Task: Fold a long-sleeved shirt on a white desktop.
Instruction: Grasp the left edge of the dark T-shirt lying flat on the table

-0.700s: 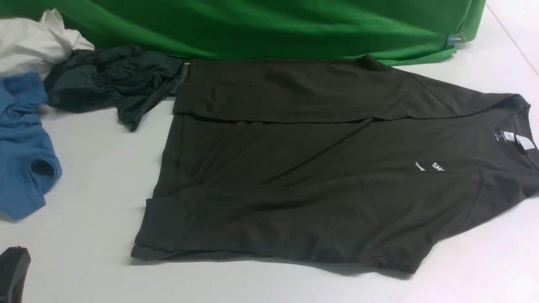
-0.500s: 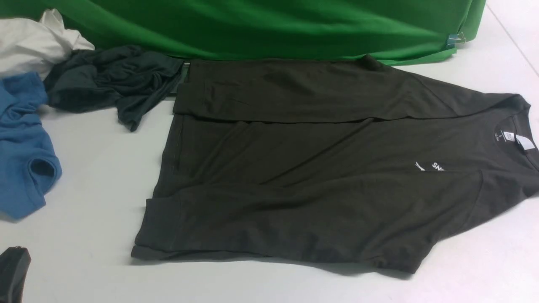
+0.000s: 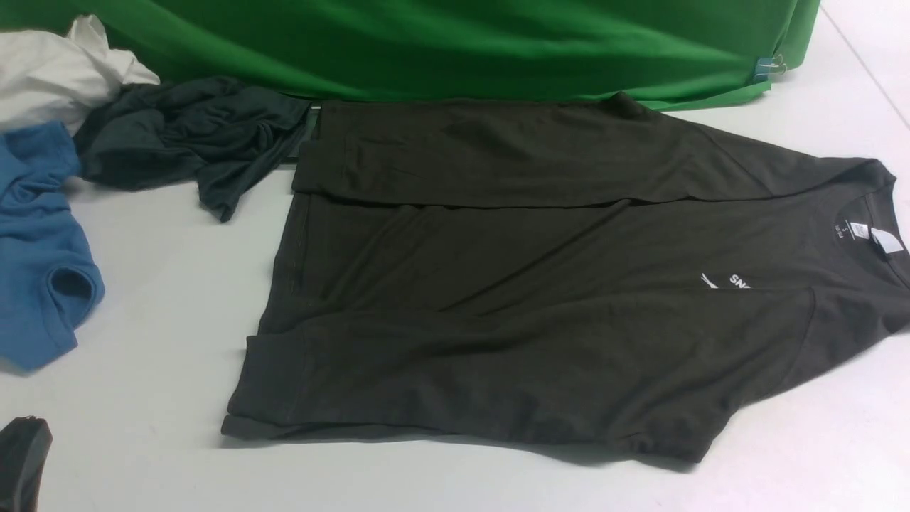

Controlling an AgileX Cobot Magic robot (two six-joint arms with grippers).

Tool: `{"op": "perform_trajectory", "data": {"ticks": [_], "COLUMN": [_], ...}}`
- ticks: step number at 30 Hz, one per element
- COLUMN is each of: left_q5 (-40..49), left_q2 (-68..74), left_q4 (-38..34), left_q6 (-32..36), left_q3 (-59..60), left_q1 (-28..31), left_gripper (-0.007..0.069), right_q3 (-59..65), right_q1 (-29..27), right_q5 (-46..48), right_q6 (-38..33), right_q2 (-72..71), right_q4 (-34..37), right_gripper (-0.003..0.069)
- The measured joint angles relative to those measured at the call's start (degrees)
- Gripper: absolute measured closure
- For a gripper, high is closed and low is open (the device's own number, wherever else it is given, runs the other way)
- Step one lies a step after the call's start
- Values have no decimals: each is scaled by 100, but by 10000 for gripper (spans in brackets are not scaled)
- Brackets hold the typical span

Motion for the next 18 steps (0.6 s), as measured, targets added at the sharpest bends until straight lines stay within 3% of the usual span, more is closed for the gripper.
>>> {"op": "perform_trajectory", "data": {"ticks": [18], "left_q5": [0], "left_q2": [0], "left_q4": [47], "left_q6": [0], "left_q3": [0], "left_q1": [0], "left_gripper": [605], "right_q3": [0], "right_q1": [0], "right_q5": [0], "right_q6": [0], "right_q2": [-6], "right_q4": [17], "right_gripper": [419]}}
